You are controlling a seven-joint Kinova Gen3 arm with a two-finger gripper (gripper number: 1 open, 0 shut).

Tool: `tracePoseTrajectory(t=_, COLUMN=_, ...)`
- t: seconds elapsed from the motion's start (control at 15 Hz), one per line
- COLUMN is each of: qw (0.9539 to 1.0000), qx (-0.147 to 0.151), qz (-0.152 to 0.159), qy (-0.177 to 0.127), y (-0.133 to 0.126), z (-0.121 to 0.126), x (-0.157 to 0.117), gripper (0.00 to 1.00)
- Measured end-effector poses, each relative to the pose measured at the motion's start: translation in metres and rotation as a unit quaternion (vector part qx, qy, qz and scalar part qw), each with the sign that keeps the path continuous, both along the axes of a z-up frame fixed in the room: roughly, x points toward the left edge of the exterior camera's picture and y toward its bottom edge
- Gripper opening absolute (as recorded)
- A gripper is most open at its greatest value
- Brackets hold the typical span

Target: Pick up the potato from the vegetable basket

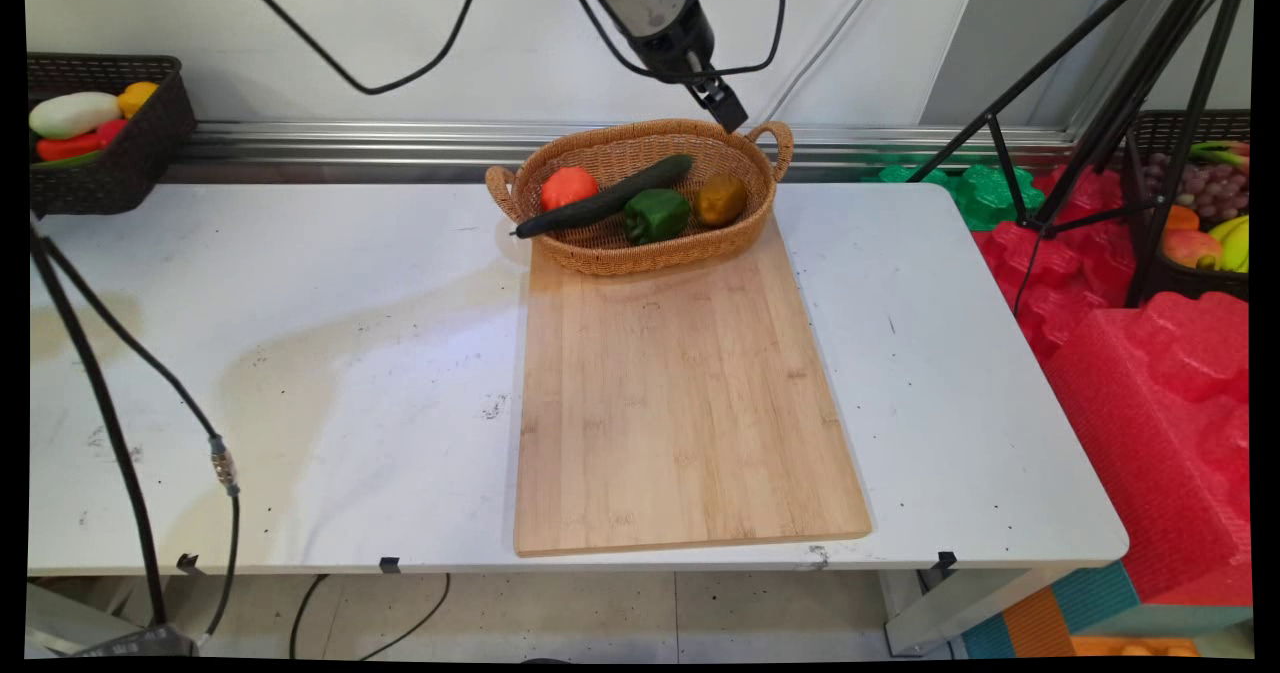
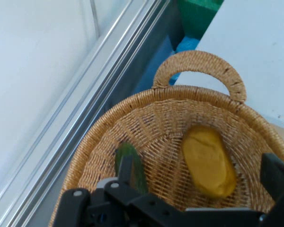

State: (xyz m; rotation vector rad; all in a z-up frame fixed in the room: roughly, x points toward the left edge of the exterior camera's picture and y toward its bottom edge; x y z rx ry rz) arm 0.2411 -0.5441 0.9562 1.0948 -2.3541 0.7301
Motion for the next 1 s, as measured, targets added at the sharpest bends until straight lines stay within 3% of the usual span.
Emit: tracePoseTrajectory(t=1.0, qw=0.9961, qx=0.08, qz=0.036, qy=-0.009, y=-0.057, z=-0.069, x=-0.014, gripper=1.0)
